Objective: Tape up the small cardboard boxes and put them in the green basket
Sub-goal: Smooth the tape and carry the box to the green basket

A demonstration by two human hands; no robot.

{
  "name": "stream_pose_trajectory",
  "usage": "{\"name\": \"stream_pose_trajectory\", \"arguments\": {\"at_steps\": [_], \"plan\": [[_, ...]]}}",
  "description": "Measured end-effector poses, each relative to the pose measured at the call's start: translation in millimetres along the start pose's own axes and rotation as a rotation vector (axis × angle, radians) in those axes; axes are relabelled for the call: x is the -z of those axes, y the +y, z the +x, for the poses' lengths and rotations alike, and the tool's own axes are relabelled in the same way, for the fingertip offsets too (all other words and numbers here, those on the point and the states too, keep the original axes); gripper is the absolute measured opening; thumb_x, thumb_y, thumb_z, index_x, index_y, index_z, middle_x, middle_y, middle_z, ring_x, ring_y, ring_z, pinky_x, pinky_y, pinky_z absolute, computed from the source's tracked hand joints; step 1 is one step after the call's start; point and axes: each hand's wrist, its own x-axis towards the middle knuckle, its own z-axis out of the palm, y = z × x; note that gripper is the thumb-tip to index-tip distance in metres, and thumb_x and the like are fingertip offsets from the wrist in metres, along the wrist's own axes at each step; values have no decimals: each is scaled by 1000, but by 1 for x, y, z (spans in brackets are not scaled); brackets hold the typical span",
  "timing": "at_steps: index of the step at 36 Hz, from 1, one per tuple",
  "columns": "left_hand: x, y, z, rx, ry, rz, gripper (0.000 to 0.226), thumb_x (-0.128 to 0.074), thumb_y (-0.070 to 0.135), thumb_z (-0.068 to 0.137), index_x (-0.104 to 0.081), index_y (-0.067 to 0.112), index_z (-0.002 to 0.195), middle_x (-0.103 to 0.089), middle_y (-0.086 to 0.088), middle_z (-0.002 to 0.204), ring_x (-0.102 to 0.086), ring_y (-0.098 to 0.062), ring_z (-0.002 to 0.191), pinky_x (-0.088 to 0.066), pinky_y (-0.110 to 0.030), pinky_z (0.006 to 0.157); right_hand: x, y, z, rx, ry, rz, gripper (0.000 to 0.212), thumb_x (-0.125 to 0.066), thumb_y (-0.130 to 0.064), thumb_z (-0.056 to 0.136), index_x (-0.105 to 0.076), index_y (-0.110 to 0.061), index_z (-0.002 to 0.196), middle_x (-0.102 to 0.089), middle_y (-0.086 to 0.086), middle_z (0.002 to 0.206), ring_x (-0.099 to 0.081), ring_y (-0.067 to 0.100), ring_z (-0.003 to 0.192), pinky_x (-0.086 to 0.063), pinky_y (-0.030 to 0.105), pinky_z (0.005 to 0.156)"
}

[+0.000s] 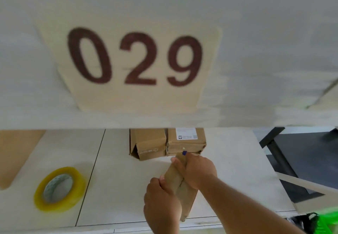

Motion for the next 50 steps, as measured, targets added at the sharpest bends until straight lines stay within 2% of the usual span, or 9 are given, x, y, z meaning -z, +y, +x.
{"name": "stream_pose_trajectory", "arguments": {"at_steps": [11,18,21,24,29,37,43,47,50], "plan": [[3,4,-4,-9,-20,8,45,-16,53,100,-47,26,81,-54,7,76,-57,-22,72,-49,-37,63,11,-4,-25,-22,-33,-84,82,-24,-82,89,-50,-14,128,-65,6,118,-63,27,106,-50,41,90],[9,6,-6,1,-60,10,49,-14,51,100,-52,24,87,-58,5,82,-58,-23,76,-51,-38,64,21,3,-35,-231,-141,-28,81,-29,-94,74,-54,-23,103,-63,-6,86,-63,20,85,-44,35,70],[8,5,-5,14,-65,-8,48,-15,52,100,-52,24,86,-59,4,84,-61,-26,80,-52,-40,67,26,9,-44,-225,-123,-150,84,-25,-89,82,-63,-20,113,-69,0,107,-63,24,106,-47,37,86],[8,6,-6,11,-62,-18,49,-16,51,99,-54,22,87,-61,2,86,-61,-27,81,-53,-41,69,11,6,-62,3,2,-245,84,-26,-69,97,-28,-11,158,-26,11,165,-20,26,154,-18,39,126],[11,7,-5,18,-75,-54,51,-20,52,101,-59,20,93,-63,0,91,-59,-24,83,-43,-35,66,-23,0,-96,458,-72,-38,65,-19,-31,101,1,-34,163,12,-17,164,12,7,156,13,27,125],[12,6,-4,14,-80,-83,48,-22,48,103,-58,19,94,-65,-3,96,-57,-22,82,-39,-33,66,-30,16,-112,486,-5,89,52,-27,-29,110,-21,-30,161,-16,-17,164,2,-10,143,17,7,114],[10,4,-4,30,-80,-78,47,-22,49,102,-58,20,93,-66,-2,97,-63,-30,92,-42,-35,66,-42,19,-79,272,134,-119,57,-17,-51,109,-34,-24,157,-31,4,164,-23,19,153,-11,37,118],[9,5,-4,12,-65,-69,46,-23,48,100,-60,20,94,-67,-2,94,-64,-28,88,-48,-35,65,-29,11,-59,236,49,-138,75,-7,-62,102,12,-18,160,24,-5,164,23,13,153,13,36,122],[9,5,-5,22,-66,-54,42,-25,47,101,-58,22,92,-66,0,91,-63,-25,84,-50,-35,64,-23,6,-53,180,28,-157,83,-2,-68,97,22,-18,159,32,-4,164,29,13,151,12,38,126]]}}
